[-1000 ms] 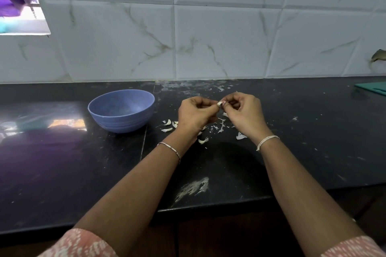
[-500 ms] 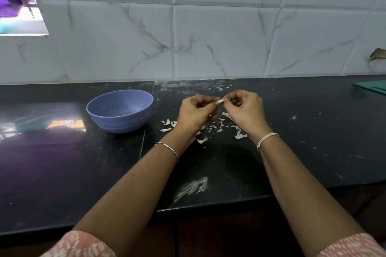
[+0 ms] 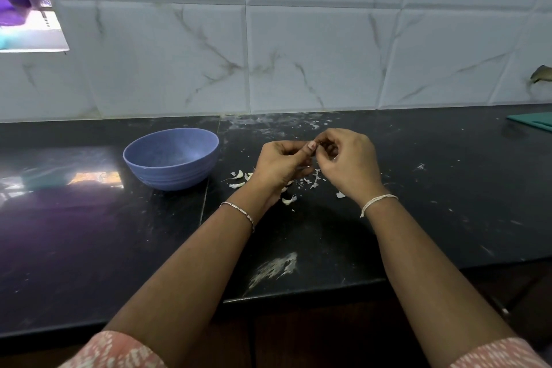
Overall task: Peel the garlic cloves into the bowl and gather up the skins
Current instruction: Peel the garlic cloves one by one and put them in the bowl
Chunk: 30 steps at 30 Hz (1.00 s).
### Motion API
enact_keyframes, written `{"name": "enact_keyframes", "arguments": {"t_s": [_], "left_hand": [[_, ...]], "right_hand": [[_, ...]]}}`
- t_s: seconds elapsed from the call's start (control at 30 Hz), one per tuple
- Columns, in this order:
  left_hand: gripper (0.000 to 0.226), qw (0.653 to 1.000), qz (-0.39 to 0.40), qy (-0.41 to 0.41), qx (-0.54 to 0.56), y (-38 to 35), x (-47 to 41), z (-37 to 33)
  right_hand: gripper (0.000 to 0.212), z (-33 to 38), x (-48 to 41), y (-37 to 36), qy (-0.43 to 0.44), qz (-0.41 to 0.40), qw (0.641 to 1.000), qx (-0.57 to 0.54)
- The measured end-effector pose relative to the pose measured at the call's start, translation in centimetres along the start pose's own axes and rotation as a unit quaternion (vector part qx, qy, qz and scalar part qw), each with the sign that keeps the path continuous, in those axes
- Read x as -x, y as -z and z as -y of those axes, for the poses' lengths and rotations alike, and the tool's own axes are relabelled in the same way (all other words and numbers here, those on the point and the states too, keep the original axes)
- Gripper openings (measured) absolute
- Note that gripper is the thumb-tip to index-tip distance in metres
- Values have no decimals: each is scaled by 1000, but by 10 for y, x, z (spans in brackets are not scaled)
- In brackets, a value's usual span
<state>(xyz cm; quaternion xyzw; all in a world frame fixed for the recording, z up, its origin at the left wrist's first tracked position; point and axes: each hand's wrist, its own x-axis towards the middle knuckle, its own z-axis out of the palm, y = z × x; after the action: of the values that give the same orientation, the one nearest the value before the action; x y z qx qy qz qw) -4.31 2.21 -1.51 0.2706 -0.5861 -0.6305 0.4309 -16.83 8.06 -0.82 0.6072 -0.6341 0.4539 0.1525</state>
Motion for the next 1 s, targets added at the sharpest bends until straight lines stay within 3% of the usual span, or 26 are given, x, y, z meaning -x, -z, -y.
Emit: {"name": "enact_keyframes", "arguments": {"t_s": [0.17,0.4,0.5,0.63,0.77,0.87,1.0], "left_hand": [[20,1000,0,10,21,2,-2,0],[2,997,-30,-53,-52,3,-4,-1],[4,994,-29,-71,-73,2,-4,0],[7,997,-33,-62,-13,1,-2,-2],[7,997,-46,-37,56,3,-3,-4],[3,995,-52,-25,86,6,-3,-5],[7,996,-48,-8,78,6,-2,-7]], "right_hand": [[4,1,0,1,0,-12,1000,-11],[5,0,-3,-2,-94,6,992,-87],[9,1,-4,-3,-132,14,984,-119],[15,0,-5,-3,-175,30,973,-147],[12,3,-3,2,-185,61,977,-84],[7,0,-1,8,-197,65,978,23],[22,-12,1,6,-172,104,972,124]]}}
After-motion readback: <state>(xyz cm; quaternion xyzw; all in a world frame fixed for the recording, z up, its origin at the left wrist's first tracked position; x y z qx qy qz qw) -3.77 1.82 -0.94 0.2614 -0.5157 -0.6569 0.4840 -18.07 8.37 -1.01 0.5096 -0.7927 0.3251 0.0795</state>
